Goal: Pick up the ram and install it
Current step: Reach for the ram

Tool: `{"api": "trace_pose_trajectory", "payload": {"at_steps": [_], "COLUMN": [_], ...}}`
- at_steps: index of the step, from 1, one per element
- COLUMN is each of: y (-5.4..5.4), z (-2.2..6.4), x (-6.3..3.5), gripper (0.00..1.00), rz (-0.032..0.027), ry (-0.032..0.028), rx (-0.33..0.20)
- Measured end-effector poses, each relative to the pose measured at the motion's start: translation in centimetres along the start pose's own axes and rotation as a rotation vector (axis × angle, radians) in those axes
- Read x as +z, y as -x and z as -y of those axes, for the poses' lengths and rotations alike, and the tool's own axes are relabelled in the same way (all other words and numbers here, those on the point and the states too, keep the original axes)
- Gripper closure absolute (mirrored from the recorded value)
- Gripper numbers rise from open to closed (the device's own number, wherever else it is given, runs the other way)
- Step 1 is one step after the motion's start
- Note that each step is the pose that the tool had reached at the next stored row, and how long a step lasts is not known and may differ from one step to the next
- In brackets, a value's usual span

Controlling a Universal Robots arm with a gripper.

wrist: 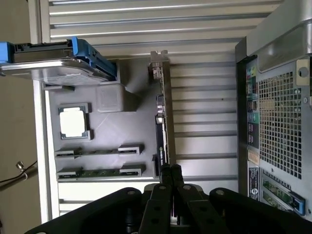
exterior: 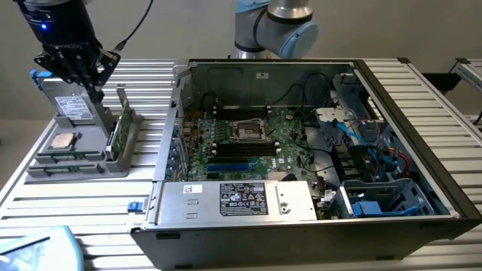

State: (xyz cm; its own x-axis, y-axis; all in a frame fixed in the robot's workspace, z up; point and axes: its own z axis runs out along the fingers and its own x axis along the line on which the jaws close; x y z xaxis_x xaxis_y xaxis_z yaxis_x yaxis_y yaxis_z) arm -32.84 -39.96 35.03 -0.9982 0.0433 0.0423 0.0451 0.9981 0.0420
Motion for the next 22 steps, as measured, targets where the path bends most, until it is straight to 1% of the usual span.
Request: {"api": "trace_pose_trajectory", "payload": {"at_steps": [3, 7, 11, 16, 19, 22], "y": [-0.3, -0.8, -1.6, -3.1, -4.3, -5.1], "z": [0.05, 0.10, 0.16, 0.25, 0.32, 0.37], "x": [0.24, 0.61, 0.93, 1.42, 1.74, 1.99], "gripper": [0.90, 0.90, 0.90, 0.90, 0.90, 0.90], "rz": [-0.0049, -0.0099, -0.0125, -0.0135, -0.0144, -0.0164], "ry": [-0.0009, -0.0018, -0.0039, -0.0062, -0.0078, -0.0101], "rx": [-0.006, -0.013, -0.018, -0.021, -0.022, -0.025]}}
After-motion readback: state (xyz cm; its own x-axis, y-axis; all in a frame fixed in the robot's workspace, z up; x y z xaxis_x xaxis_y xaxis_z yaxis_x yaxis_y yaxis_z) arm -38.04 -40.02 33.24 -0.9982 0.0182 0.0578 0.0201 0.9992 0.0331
